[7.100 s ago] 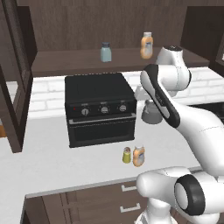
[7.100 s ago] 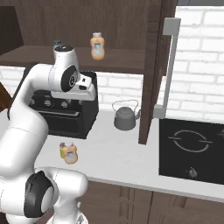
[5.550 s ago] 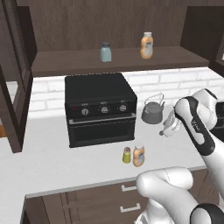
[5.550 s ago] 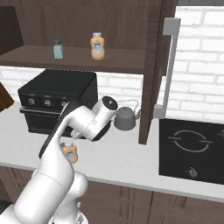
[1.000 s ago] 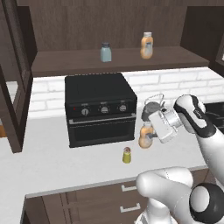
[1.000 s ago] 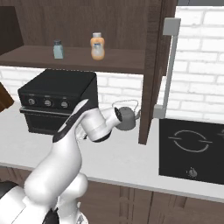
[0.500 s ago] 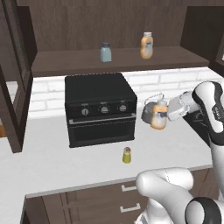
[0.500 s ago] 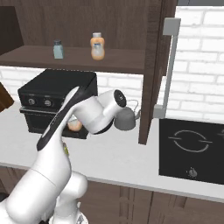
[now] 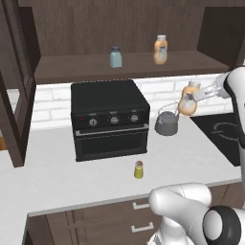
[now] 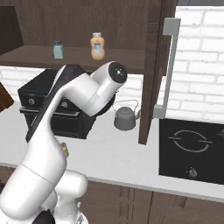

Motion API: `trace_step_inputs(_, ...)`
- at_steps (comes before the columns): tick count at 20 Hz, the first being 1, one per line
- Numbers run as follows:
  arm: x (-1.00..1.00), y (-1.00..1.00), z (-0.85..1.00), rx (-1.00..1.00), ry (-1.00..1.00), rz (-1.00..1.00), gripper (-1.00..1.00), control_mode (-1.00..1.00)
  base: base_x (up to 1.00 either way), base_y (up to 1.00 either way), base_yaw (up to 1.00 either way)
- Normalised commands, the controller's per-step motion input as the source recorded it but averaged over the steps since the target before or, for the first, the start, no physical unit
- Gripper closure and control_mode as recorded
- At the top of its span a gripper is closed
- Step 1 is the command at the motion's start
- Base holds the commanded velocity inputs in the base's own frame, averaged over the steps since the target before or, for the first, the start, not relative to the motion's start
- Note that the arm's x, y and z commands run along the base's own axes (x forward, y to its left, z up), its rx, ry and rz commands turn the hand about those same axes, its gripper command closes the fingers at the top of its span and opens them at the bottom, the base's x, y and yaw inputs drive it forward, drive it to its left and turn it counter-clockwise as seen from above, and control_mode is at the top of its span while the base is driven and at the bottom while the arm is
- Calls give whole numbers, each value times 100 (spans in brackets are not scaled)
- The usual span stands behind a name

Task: Put the shaker and condiment bottle from the counter next to their counterparts in the cabinet.

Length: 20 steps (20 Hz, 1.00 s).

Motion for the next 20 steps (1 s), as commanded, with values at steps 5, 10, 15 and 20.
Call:
trace_step_inputs(5, 1, -27, 65, 0, 0, -16, 100, -100, 0, 0, 0)
trace_step_inputs(10, 18, 4, 58, 3, 0, 1, 100, -100, 0, 0, 0)
trace_step_inputs(15, 13, 0, 12, 0, -2, 0, 100, -100, 0, 0, 0)
trace_step_inputs(20, 41, 0, 37, -4, -5, 1, 100, -100, 0, 0, 0)
